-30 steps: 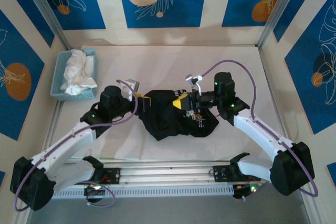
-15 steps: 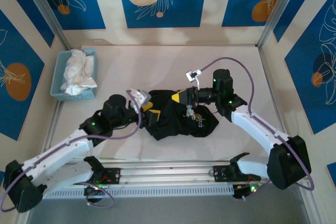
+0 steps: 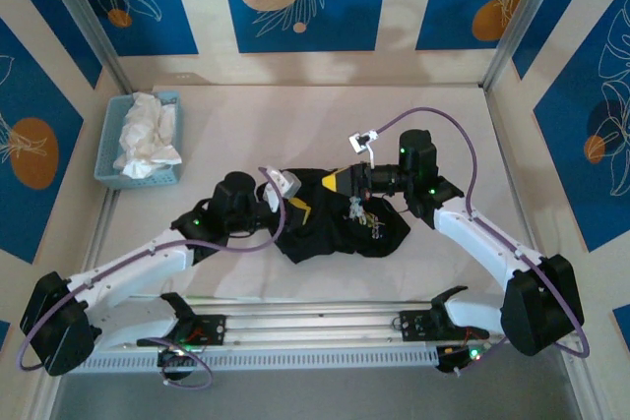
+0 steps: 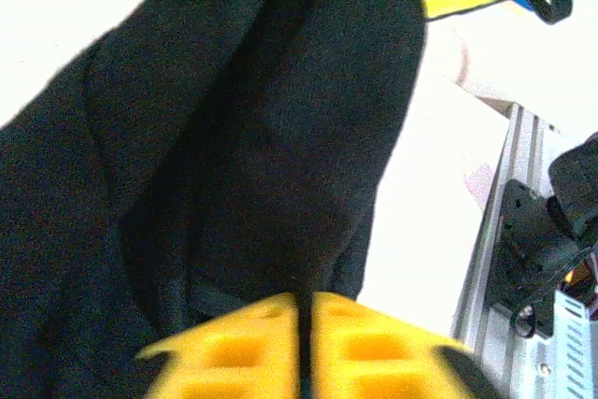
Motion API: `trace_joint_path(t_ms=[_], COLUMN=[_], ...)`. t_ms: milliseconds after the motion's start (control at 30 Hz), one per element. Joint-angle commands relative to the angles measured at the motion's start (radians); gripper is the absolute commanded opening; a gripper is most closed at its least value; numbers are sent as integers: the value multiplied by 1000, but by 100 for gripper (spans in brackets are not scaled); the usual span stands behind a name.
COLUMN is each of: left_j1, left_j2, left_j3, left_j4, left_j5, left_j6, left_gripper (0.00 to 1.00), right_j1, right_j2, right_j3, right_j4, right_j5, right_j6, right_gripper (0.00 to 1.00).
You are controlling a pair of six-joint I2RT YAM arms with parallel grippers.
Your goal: Fold the inside-out t-shirt
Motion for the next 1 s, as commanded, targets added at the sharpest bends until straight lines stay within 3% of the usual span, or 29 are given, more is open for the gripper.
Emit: trace_joint_path(t_ms=[0, 100, 200, 300, 367, 500, 600, 733, 967], left_j1=[-7, -6, -6, -6, -6, -7, -6, -6, -6], left_j2=[-28, -67, -78, -71, -63, -55, -51, -45, -48], left_j3=[33, 46, 72, 120, 146, 172, 195, 221, 232], left_j4=[46, 82, 126, 70, 42, 44, 40, 28, 10], left_j5=[47, 106, 130, 39, -20, -39, -39, -30, -34], left_j6=[-3, -60, -155, -221, -270, -313, -318, -313, -311], left_gripper=[0, 0, 0, 0, 0, 0, 0, 0, 0], right_j1=[-6, 20, 46, 56, 58, 66, 91, 209, 391], right_j2=[-20, -12, 8, 13, -16, -155, -259, -283, -197], right_j3=[36, 100, 144, 183, 196, 113, 24, -24, -14], right_j4=[-100, -275, -336, -430, -492, -461, -363, -265, -198], right_j5=[63, 227, 323, 432, 499, 527, 438, 412, 519], right_j6=[-52, -134, -160, -191, -232, -297, -345, -414, -508], right_gripper=[0, 0, 1, 22, 30, 40, 44, 44, 30])
